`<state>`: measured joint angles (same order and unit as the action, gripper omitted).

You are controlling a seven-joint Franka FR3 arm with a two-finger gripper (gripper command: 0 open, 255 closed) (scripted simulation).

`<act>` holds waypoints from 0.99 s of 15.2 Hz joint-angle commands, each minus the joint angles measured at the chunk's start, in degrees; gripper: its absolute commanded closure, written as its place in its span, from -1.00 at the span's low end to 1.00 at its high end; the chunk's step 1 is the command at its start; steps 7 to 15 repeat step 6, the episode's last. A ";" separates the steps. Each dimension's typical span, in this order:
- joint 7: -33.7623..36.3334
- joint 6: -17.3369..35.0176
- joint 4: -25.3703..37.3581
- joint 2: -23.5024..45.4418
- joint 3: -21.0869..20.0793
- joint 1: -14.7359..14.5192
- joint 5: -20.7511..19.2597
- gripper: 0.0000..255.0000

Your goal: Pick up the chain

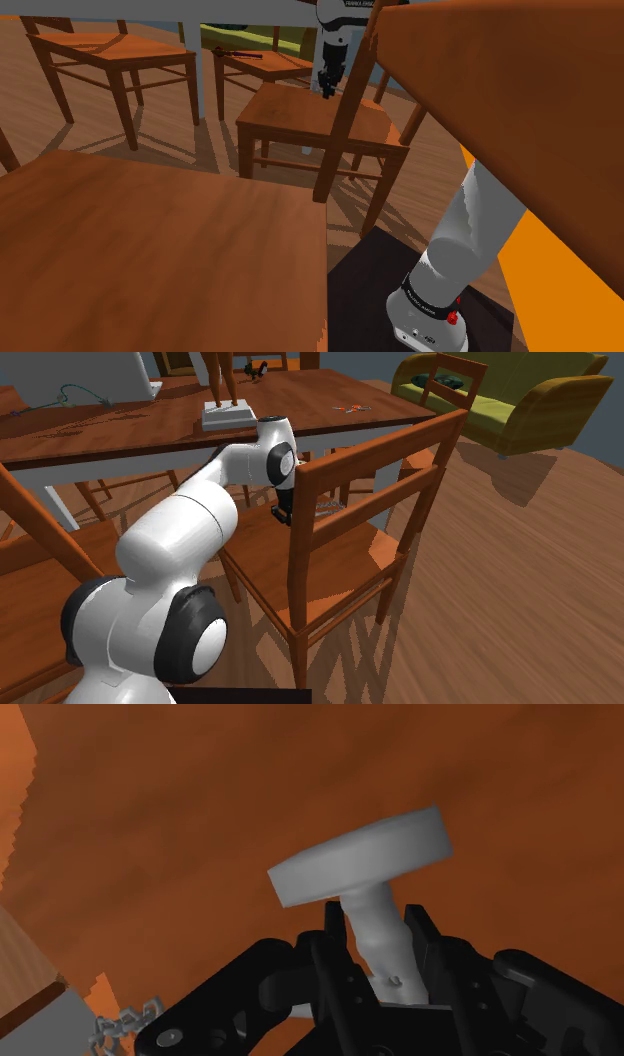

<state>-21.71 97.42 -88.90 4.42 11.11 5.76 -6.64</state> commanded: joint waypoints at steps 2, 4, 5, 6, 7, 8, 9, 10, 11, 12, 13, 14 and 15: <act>-0.26 -2.37 2.74 0.38 -0.01 0.00 0.10 1.00; -0.50 -4.05 4.89 0.84 0.01 0.03 0.21 1.00; -0.52 -4.17 5.04 0.87 0.02 0.04 0.22 1.00; -0.52 -4.18 5.05 0.88 0.02 0.04 0.22 1.00; -0.52 -4.18 5.05 0.88 0.02 0.04 0.22 1.00; -0.52 -4.18 5.05 0.88 0.02 0.04 0.22 1.00; -0.52 -4.18 5.05 0.88 0.02 0.04 0.22 1.00; -0.52 -4.18 5.05 0.88 0.02 0.04 0.22 1.00; -0.52 -4.18 5.05 0.88 0.02 0.04 0.22 1.00; -0.52 -4.18 5.05 0.88 0.02 0.04 0.22 1.00; -0.52 -4.18 5.05 0.88 0.02 0.04 0.22 1.00; -0.52 -4.18 5.05 0.88 0.02 0.04 0.22 1.00; -0.52 -4.18 5.05 0.88 0.02 0.04 0.22 1.00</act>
